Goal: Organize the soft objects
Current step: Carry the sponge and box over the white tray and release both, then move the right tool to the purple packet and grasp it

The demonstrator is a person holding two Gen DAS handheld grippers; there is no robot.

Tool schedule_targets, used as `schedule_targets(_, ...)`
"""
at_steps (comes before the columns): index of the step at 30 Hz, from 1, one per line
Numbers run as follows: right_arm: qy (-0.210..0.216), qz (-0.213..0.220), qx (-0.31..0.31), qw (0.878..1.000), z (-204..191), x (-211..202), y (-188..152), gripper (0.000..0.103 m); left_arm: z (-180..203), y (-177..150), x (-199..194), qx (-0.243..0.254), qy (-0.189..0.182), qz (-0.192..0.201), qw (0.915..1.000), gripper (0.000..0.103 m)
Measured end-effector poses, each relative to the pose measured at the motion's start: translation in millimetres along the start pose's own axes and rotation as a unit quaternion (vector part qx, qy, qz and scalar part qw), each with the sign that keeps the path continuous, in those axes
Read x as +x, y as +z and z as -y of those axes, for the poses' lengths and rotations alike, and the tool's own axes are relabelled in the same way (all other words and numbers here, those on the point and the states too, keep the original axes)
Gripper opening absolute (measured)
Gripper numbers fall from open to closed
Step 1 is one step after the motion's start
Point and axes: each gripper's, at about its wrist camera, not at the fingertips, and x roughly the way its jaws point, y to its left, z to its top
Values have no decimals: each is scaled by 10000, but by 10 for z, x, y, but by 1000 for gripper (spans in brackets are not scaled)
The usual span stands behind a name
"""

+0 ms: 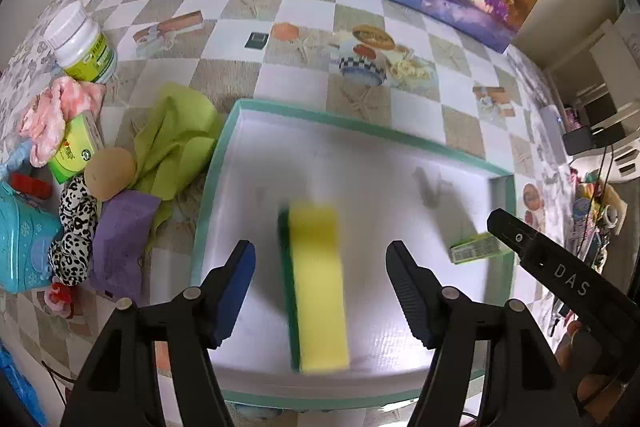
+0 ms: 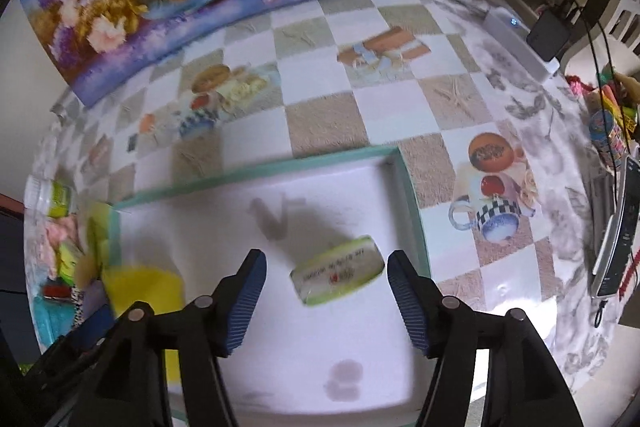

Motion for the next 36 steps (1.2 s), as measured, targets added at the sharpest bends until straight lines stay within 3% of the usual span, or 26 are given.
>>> schedule_targets(6, -30, 199, 85, 9998, 37, -186, 32, 69, -62, 33, -175, -62, -20, 301, 9995, 75)
schedule_targets(8, -56, 239, 31, 9997, 27, -214, 33, 77, -99, 54, -203, -110, -7, 371, 9993, 87)
schedule_targets(25, -335, -70, 12, 9994, 72, 47, -14, 77, -387, 103, -198, -462, 193, 447, 9977, 94)
schedule_targets(31, -283, 134, 2, 9995, 34, -69, 2, 77, -443, 130, -267, -543, 179, 646, 9963, 94)
schedule_targets(35, -242, 515, -110, 9983, -62, -222, 12, 103, -494, 151, -390, -559, 93, 1043, 9929, 95)
schedule_targets(36, -223, 607, -128, 9978, -93, -259, 14, 103, -512, 160, -419, -597, 57, 1118, 9919, 95)
